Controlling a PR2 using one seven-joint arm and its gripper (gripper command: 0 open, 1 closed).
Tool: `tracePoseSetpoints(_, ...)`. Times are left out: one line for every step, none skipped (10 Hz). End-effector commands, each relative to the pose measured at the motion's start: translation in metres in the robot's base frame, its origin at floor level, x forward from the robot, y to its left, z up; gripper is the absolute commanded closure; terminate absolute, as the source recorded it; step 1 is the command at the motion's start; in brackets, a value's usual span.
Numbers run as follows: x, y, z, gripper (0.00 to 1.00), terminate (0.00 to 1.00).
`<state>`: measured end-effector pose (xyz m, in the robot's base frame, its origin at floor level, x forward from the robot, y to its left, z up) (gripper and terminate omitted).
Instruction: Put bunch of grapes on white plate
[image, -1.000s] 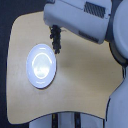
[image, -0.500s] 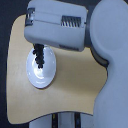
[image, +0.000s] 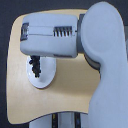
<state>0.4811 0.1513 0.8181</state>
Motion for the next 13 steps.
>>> tracePoseSetpoints(-0.004,-0.012,-0.039,1.00,0.00)
tracePoseSetpoints(-0.008,-0.019,-0.045,1.00,0.00)
tracePoseSetpoints(-0.012,-0.027,-0.053,1.00,0.00)
tracePoseSetpoints(-0.016,-0.035,-0.060,1.00,0.00)
tracePoseSetpoints(-0.018,-0.038,-0.064,1.00,0.00)
tracePoseSetpoints(-0.021,-0.041,-0.070,1.00,0.00)
tracePoseSetpoints(-0.022,-0.041,-0.073,1.00,0.00)
tracePoseSetpoints(-0.020,-0.039,-0.075,1.00,0.00)
tracePoseSetpoints(-0.018,-0.037,-0.076,1.00,0.00)
tracePoseSetpoints(-0.017,-0.034,-0.078,1.00,0.00)
tracePoseSetpoints(-0.016,-0.033,-0.079,1.00,0.00)
tracePoseSetpoints(-0.016,-0.030,-0.079,1.00,0.00)
tracePoseSetpoints(-0.014,-0.029,-0.078,1.00,0.00)
